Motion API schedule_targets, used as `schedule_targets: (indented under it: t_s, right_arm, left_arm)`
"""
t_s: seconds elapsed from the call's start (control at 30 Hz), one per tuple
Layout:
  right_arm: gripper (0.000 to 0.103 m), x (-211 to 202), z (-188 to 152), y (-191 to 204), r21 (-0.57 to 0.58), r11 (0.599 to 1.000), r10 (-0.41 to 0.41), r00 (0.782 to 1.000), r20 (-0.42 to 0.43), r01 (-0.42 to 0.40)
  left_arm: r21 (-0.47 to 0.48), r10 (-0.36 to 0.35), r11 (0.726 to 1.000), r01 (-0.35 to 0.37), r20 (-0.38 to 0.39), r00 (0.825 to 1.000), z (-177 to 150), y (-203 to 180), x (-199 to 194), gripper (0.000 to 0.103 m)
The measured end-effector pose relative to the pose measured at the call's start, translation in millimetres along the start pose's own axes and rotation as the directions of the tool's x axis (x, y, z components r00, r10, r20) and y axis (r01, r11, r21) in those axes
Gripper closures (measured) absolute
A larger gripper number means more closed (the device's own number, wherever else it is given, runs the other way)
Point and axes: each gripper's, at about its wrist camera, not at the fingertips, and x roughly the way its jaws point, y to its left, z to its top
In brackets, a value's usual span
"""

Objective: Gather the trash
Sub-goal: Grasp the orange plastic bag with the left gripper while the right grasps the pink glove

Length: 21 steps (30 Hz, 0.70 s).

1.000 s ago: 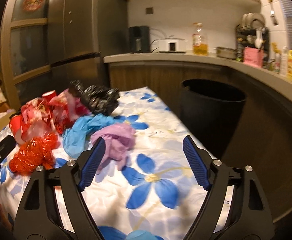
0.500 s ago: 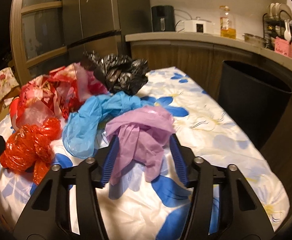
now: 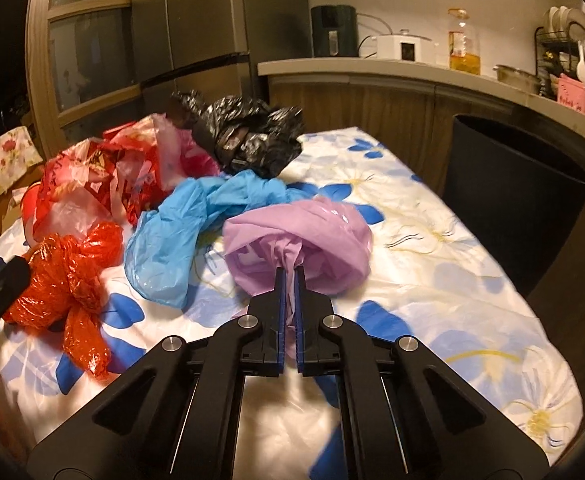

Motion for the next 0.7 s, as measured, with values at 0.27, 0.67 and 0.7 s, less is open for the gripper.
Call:
schedule_targets:
  t_s: [0.27, 0.67, 0.7]
  right_arm:
    - [0.099, -20, 2, -8, 0.004, 1.0, -0.014, 0.999, 0.029, 0.014]
    - [0.1, -48, 5, -8, -0.018, 1.0, 0.024, 0.998, 0.054, -0.023]
    - [0.1, -50, 6, -8, -0.017, 0.999, 0.029, 0.998, 0.056, -0.028]
  left_arm:
    - [0.006, -0.02, 1.0, 0.02, -0.066, 0.998, -8, -6, 15, 0.066]
    - [0.033, -0.039, 0.999, 0.041, -0.04, 0.998, -3, -20, -9, 0.089]
    - [0.028, -0.039, 0.999, 0.04, -0.037, 0.999, 0, -21, -12, 0.09]
